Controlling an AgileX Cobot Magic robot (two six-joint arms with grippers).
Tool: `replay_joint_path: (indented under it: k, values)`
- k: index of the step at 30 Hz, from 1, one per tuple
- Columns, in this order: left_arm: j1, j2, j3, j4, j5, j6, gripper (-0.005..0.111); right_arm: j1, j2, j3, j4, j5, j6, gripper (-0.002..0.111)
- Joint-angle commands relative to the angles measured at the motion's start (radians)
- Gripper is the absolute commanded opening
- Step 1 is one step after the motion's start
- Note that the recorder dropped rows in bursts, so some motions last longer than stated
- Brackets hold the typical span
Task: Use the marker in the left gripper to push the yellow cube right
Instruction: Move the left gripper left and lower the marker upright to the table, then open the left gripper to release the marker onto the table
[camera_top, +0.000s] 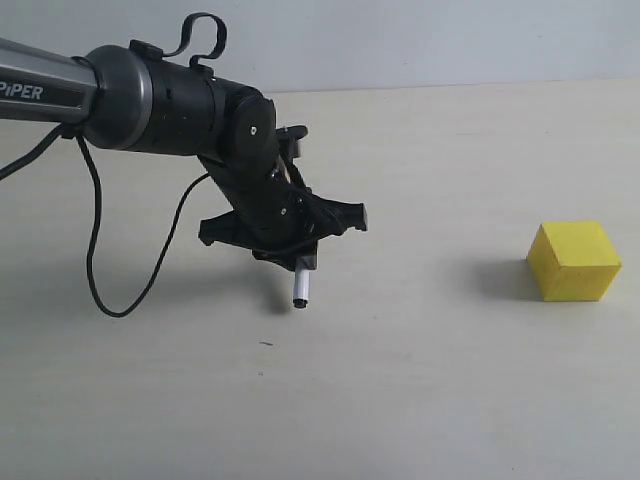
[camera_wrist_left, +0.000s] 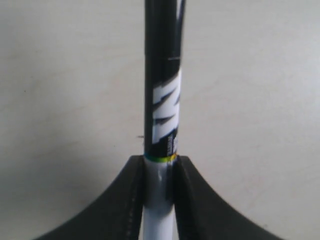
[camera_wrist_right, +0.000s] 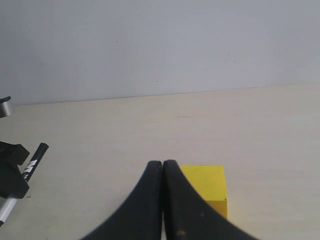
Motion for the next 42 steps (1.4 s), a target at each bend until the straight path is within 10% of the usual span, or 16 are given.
replay_joint_path:
  k: [1,26,34,42]
  values:
    - [-0.001,-0.002,0.0,-0.011,0.004,0.011,0.0,-0.003,-0.006,0.005,-0.001,-0.004,-0.005,0.0]
    - [-0.001,0.059,0.0,-0.059,0.005,0.009,0.0,-0.003,-0.006,0.005,-0.001,-0.004,-0.005,0.0]
    - [-0.001,0.059,0.0,-0.059,-0.003,0.009,0.038,-0.003,-0.006,0.005,-0.001,-0.004,-0.005,0.0]
    - [-0.001,0.063,0.0,-0.061,-0.004,0.009,0.039,-0.003,-0.006,0.005,-0.001,-0.004,-0.005,0.0]
